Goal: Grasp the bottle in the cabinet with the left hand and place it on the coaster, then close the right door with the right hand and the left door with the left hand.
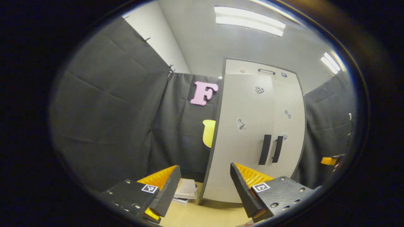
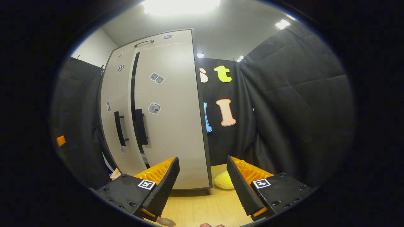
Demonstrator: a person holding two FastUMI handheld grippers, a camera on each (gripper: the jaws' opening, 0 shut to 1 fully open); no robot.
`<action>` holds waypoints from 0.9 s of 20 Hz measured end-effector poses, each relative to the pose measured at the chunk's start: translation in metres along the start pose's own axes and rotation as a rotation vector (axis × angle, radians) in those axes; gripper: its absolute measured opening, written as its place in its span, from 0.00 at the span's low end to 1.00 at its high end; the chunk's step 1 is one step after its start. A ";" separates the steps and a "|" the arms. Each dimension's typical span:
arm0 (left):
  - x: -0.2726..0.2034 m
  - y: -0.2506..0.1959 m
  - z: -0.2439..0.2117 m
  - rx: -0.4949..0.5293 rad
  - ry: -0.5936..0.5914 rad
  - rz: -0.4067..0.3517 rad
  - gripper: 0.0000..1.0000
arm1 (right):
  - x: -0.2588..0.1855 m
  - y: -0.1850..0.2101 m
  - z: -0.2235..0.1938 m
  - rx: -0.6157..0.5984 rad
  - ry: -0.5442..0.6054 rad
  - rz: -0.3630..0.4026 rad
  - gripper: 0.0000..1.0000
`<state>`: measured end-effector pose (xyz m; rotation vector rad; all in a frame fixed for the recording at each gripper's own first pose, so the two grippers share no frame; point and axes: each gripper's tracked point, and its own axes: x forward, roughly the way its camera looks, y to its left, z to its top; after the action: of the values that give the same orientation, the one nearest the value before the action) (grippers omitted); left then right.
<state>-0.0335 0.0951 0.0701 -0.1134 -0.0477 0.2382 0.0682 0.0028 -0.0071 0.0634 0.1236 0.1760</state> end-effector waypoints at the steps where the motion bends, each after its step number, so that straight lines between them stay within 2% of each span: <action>1: 0.002 0.002 -0.007 0.003 0.010 0.004 0.92 | -0.002 -0.002 -0.001 -0.011 0.002 -0.007 0.96; 2: 0.002 0.005 -0.013 0.016 0.023 0.011 0.99 | -0.004 -0.002 -0.003 -0.018 0.007 -0.010 0.96; 4: 0.002 0.011 -0.027 0.046 0.052 0.025 0.99 | -0.007 0.000 -0.005 -0.021 0.025 -0.011 0.96; 5: 0.003 0.012 -0.032 0.051 0.066 0.026 0.92 | -0.007 0.001 -0.006 -0.023 0.035 -0.011 0.96; 6: -0.001 0.011 -0.037 0.048 0.072 0.025 0.92 | -0.006 0.001 -0.006 -0.028 0.042 -0.011 0.96; 7: -0.004 0.008 -0.038 0.036 0.074 0.016 0.99 | -0.003 0.002 -0.005 -0.034 0.051 -0.014 0.96; 8: -0.007 0.004 -0.039 0.022 0.080 0.004 0.85 | 0.001 0.004 -0.004 -0.035 0.060 -0.013 0.96; 9: -0.006 0.000 -0.039 0.011 0.090 -0.006 0.84 | 0.006 0.006 -0.004 -0.034 0.065 -0.012 0.96; 10: -0.006 -0.003 -0.039 0.006 0.100 -0.014 0.92 | 0.011 0.008 -0.003 -0.029 0.065 -0.007 0.96; 11: -0.005 -0.005 -0.037 0.006 0.107 -0.019 0.99 | 0.018 0.013 -0.005 -0.020 0.072 0.010 0.96; 14: -0.010 -0.009 -0.028 0.035 0.111 -0.004 0.98 | 0.043 0.026 -0.013 -0.020 0.097 0.091 0.96; 15: -0.012 -0.008 -0.025 0.051 0.106 0.026 0.98 | 0.052 0.029 -0.013 -0.028 0.088 0.113 0.92; 16: -0.019 -0.007 -0.023 0.061 0.105 0.060 0.98 | 0.063 0.032 -0.014 -0.032 0.090 0.148 0.96; 18: -0.031 -0.009 -0.018 0.074 0.100 0.130 0.98 | 0.078 0.040 -0.014 -0.034 0.091 0.225 0.96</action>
<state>-0.0603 0.0769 0.0528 -0.0543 0.0682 0.3635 0.1359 0.0564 -0.0269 0.0354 0.2043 0.4061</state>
